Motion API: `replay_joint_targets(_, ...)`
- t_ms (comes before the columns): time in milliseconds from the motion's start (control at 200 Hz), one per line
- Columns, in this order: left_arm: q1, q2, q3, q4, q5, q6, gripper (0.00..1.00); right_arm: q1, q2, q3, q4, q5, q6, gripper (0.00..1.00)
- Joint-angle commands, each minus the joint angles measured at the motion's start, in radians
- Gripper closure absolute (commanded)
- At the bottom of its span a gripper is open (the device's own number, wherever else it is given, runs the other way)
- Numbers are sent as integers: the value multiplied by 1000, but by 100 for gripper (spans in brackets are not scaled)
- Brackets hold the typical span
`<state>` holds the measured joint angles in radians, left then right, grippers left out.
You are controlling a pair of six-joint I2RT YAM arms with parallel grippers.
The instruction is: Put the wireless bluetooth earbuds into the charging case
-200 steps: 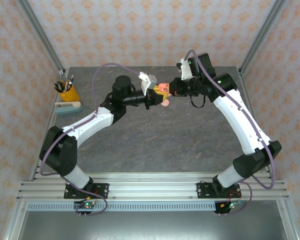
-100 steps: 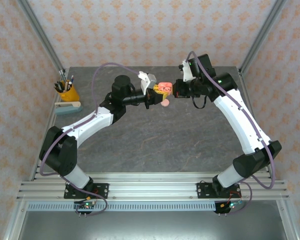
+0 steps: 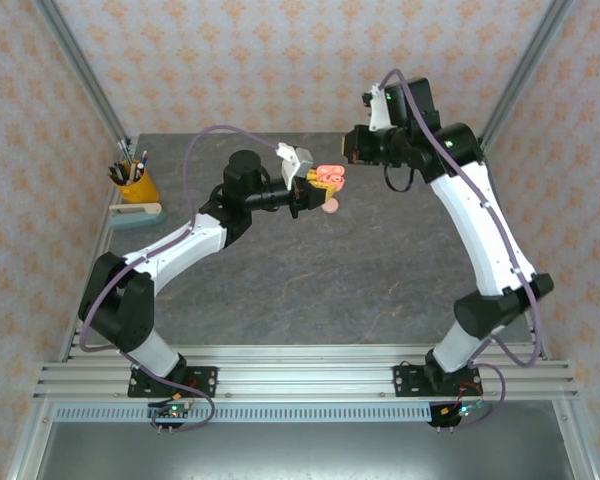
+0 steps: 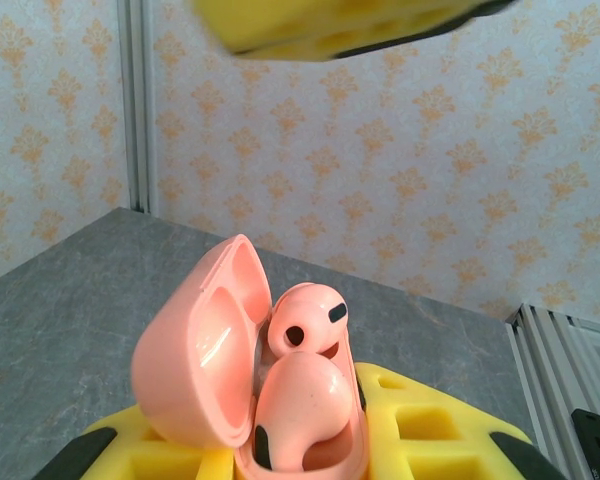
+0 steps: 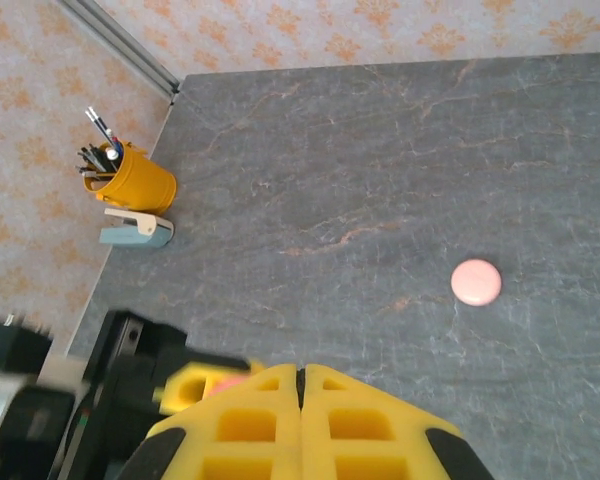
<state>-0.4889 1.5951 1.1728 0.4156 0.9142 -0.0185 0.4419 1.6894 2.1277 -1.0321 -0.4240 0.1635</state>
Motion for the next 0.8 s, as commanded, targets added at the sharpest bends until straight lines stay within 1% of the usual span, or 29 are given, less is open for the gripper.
replay_joint_targets(0,1,-14,31,28,32,22,100,-3,114,97,-75,-6,13,100)
replay_joint_targets(140,-2,-9,36,25,32,22,100,-3,219,197,-153,-58,8,100)
replay_joint_targets(185,-2,-6,39,21,25,22,100,-2,229,211,-180,-93,0,100)
replay_joint_targets(260,-2,-4,42,15,9,26,100,5,214,199,-215,-117,-17,100)
replay_joint_targets(320,0,1,49,-4,-5,34,100,11,167,146,-219,-121,-25,100)
replay_joint_targets(440,0,10,51,-13,-18,36,100,17,24,-33,-155,-127,-2,100)
replay_joint_targets(561,0,22,54,-7,-17,28,100,16,-89,-176,-97,-80,25,100)
replay_joint_targets(641,0,29,54,2,-14,19,100,13,-132,-237,-60,-21,49,100)
replay_joint_targets(721,1,31,54,1,-11,17,100,-1,-158,-283,-9,-5,79,100)
replay_joint_targets(796,0,28,51,-7,-10,17,100,-7,-162,-288,16,8,94,100)
